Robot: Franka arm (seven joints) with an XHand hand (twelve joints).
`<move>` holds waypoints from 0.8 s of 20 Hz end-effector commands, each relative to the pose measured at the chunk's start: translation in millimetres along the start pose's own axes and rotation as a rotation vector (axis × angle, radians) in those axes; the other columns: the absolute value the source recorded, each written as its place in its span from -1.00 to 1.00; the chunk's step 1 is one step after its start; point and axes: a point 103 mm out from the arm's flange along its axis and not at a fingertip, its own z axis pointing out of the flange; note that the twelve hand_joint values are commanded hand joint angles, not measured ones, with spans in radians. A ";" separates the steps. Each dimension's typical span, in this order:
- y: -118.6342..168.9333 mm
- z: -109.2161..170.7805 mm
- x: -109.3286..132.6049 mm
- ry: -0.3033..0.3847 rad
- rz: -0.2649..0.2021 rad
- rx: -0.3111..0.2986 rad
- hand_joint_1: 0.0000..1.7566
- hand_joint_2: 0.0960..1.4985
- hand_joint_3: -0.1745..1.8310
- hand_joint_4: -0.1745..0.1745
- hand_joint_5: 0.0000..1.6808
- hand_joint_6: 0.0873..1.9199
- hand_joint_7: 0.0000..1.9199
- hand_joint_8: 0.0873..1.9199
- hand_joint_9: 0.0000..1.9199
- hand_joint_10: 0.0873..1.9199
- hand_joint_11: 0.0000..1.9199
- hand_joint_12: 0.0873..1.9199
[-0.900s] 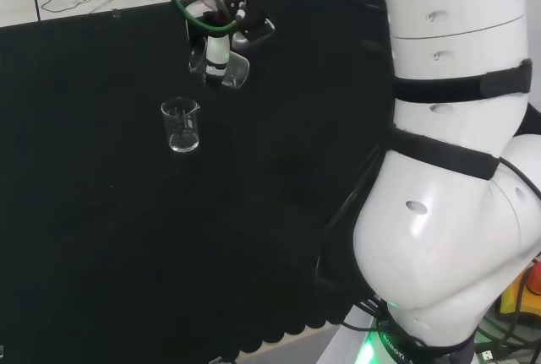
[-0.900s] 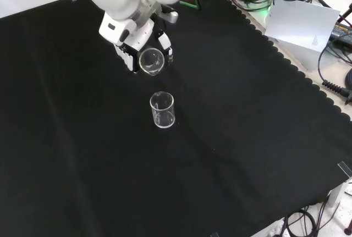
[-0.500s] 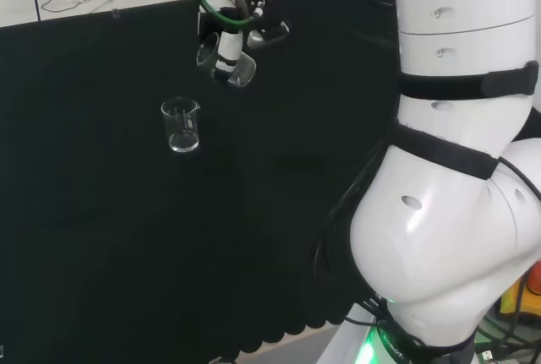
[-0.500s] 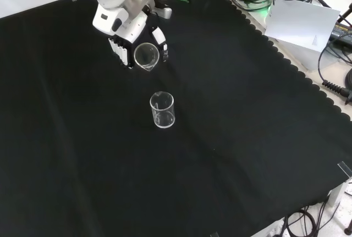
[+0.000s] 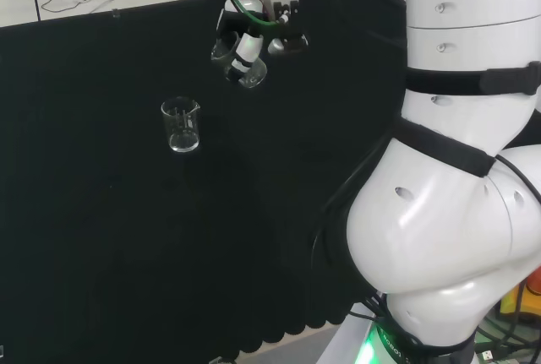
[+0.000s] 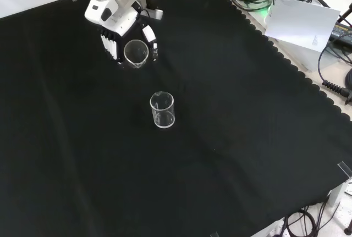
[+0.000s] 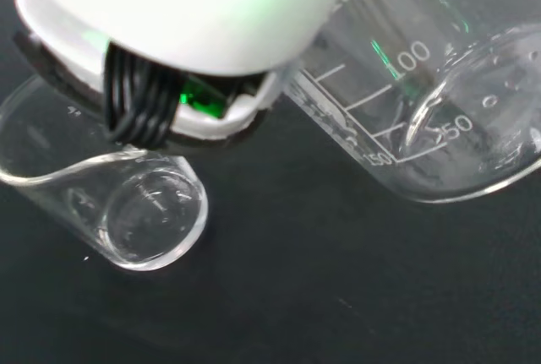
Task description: Place the beaker back on the table.
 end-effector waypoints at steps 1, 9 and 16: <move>2.2 27.2 -26.2 0.080 0.001 -0.053 0.48 -0.24 -0.05 -1.00 0.38 -0.12 0.27 -0.14 0.51 -0.24 0.24 -0.26; 9.8 55.1 -47.2 0.204 -0.019 -0.096 0.50 -0.35 0.06 -1.00 0.37 -0.12 0.38 -0.22 0.52 -0.25 0.24 -0.26; 15.4 72.7 -56.2 0.278 -0.043 -0.139 0.51 -0.43 0.12 -1.00 0.40 -0.17 0.48 -0.32 0.55 -0.32 0.25 -0.25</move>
